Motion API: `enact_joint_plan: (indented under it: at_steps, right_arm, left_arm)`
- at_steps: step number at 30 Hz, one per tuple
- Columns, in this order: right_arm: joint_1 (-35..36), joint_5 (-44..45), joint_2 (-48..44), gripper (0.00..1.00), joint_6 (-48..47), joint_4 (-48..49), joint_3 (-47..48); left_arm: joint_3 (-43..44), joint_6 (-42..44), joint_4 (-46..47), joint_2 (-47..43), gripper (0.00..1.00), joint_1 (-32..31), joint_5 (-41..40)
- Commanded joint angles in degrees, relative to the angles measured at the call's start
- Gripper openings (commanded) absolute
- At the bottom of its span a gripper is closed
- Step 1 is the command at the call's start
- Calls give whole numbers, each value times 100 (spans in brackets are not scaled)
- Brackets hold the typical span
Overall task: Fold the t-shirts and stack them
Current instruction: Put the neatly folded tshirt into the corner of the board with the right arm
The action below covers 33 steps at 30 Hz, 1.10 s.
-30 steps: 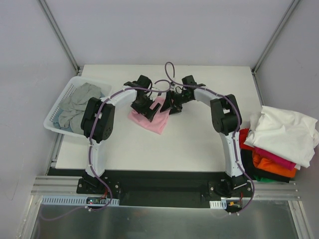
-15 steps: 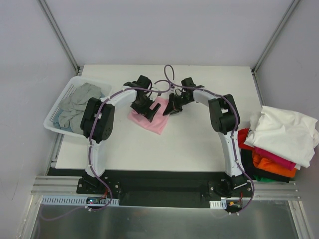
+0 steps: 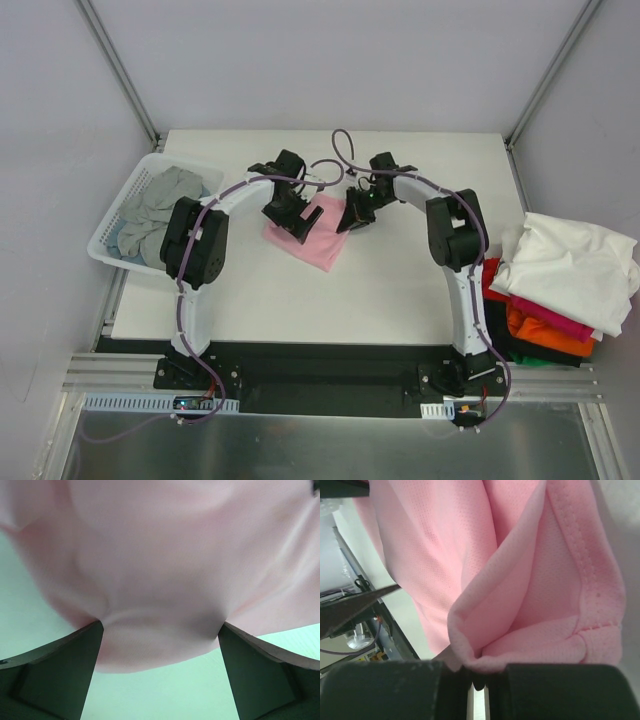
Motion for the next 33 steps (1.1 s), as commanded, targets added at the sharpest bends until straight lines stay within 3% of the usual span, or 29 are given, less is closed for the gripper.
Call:
enact_joint_plan:
  at_steps: [1, 13, 33]
  right_arm:
    - [-234, 446, -631, 1, -562, -746, 195]
    - [-559, 1264, -1369, 1, -1501, -2231, 213]
    - [-1271, 2204, -2863, 1, -2179, -2865, -631]
  left_arm:
    - [297, 237, -137, -468, 99, -36, -504]
    - [482, 563, -5, -574, 99, -28, -1005]
    - [174, 615, 268, -381, 99, -28, -1111]
